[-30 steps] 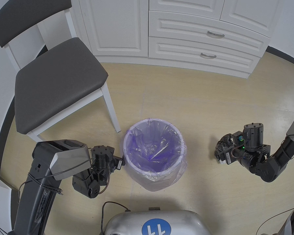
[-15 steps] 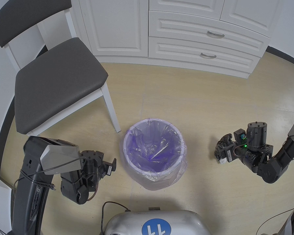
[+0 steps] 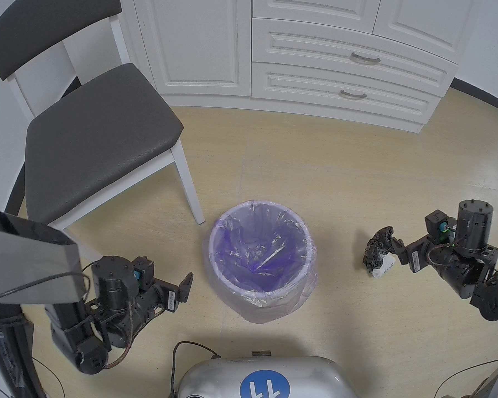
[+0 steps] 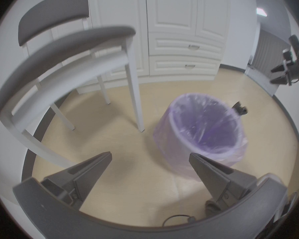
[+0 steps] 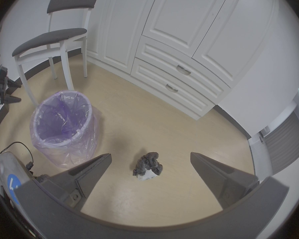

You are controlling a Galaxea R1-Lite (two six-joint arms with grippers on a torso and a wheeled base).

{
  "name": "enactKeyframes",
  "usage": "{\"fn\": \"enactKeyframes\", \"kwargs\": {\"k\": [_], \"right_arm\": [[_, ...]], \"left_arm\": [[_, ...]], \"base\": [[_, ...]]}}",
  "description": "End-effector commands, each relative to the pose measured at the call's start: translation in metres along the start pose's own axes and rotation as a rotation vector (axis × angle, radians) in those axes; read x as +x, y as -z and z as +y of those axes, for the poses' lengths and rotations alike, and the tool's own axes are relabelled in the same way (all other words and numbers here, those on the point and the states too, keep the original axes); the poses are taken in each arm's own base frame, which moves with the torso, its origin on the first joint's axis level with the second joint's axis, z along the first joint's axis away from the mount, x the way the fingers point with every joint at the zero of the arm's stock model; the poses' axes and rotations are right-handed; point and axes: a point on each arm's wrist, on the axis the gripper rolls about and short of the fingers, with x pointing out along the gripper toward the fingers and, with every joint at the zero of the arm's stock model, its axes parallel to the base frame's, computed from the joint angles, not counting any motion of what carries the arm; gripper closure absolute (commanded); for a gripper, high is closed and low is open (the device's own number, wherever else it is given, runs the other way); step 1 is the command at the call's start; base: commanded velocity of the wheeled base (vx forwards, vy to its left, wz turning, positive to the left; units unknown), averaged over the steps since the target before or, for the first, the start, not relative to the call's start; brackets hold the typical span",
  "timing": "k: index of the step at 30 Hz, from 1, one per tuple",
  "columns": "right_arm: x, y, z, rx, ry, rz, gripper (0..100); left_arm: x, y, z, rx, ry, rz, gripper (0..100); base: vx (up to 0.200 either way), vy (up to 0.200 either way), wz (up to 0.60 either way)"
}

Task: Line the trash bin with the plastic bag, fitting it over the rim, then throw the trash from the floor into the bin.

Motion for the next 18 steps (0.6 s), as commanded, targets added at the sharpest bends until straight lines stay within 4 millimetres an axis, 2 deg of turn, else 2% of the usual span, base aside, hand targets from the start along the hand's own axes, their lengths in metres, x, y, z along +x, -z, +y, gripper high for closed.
{"fn": "enactKeyframes", "kwargs": {"k": [1,6,7,8,9,12,14,18], "right_arm": [[-0.051,-0.022,-0.035,0.031,0.048,-0.015,0],[-0.045,-0.046,-0.040,0.215,-0.082,0.122,0],[-0.041,-0.054,-0.044,0.297,-0.170,0.159,0],[-0.041,-0.054,-0.044,0.297,-0.170,0.159,0],[-0.033,-0.059,-0.053,0.399,-0.257,0.203,0],[-0.020,-0.053,-0.062,0.458,-0.291,0.229,0],[0.000,-0.040,-0.072,0.480,-0.275,0.258,0],[0.033,-0.017,-0.077,0.457,-0.224,0.290,0]], "left_arm": [[-0.078,-0.035,-0.006,-0.042,0.109,-0.144,0],[-0.106,-0.044,-0.002,-0.098,0.145,-0.209,0],[-0.112,-0.050,0.000,-0.127,0.145,-0.241,0],[-0.112,-0.050,0.000,-0.127,0.145,-0.241,0],[-0.117,-0.056,0.005,-0.157,0.138,-0.277,0],[-0.124,-0.061,0.009,-0.175,0.132,-0.313,0],[-0.128,-0.059,0.009,-0.165,0.140,-0.312,0],[-0.130,-0.050,0.005,-0.140,0.160,-0.269,0]], "base": [[0.000,0.000,0.00],[0.000,0.000,0.00],[0.000,0.000,0.00],[0.000,0.000,0.00],[0.000,0.000,0.00],[0.000,0.000,0.00],[0.000,0.000,0.00],[0.000,0.000,0.00]]}}
